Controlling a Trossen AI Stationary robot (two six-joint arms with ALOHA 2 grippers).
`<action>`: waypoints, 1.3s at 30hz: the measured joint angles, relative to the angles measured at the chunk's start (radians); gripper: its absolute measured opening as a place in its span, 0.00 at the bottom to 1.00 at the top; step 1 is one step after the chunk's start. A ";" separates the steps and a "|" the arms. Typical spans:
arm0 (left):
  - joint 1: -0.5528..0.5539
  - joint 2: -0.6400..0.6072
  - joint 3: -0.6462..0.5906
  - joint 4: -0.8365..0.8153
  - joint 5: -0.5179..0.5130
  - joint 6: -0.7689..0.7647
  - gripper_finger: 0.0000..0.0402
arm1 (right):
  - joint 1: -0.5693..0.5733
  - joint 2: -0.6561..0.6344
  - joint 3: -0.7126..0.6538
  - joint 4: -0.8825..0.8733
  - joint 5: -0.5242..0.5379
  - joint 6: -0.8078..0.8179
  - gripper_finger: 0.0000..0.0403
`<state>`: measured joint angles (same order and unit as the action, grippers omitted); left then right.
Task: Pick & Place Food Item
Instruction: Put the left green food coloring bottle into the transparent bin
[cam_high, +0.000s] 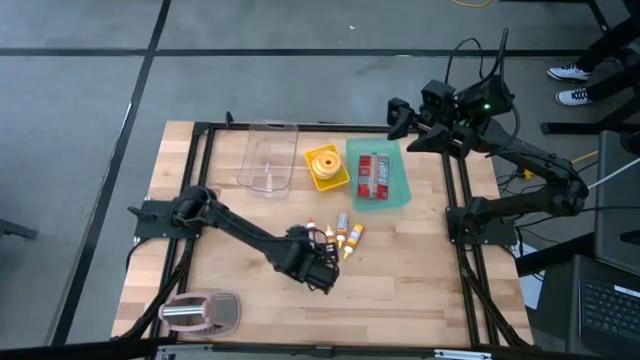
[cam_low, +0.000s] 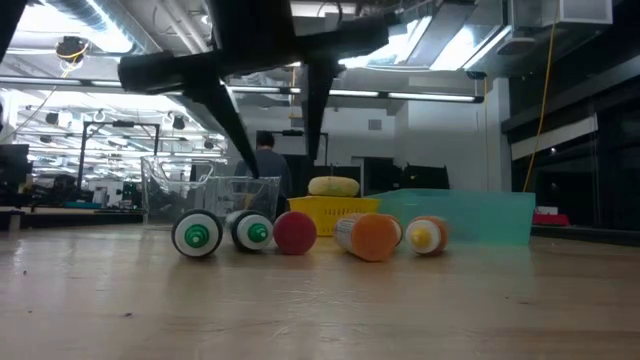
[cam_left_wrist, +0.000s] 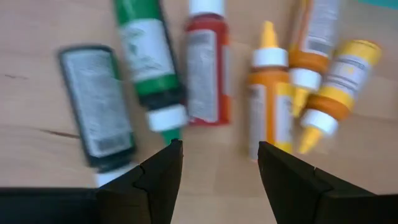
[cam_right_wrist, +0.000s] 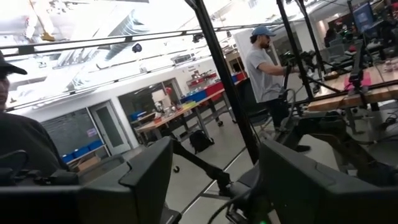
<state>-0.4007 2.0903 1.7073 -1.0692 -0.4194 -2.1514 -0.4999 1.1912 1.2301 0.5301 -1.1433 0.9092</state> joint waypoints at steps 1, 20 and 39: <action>0.003 0.000 0.000 -0.006 0.002 -0.001 0.50 | 0.004 0.000 0.000 0.000 0.000 0.001 0.59; -0.030 0.000 0.000 -0.177 0.180 -0.012 0.56 | 0.024 0.000 0.000 0.000 0.029 0.026 0.59; 0.018 0.069 0.001 -0.187 0.239 0.037 0.59 | 0.024 0.000 0.000 -0.020 0.036 0.033 0.59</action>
<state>-0.3824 2.1593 1.7081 -1.2560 -0.1807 -2.1148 -0.4759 1.1916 1.2301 0.5102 -1.1069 0.9427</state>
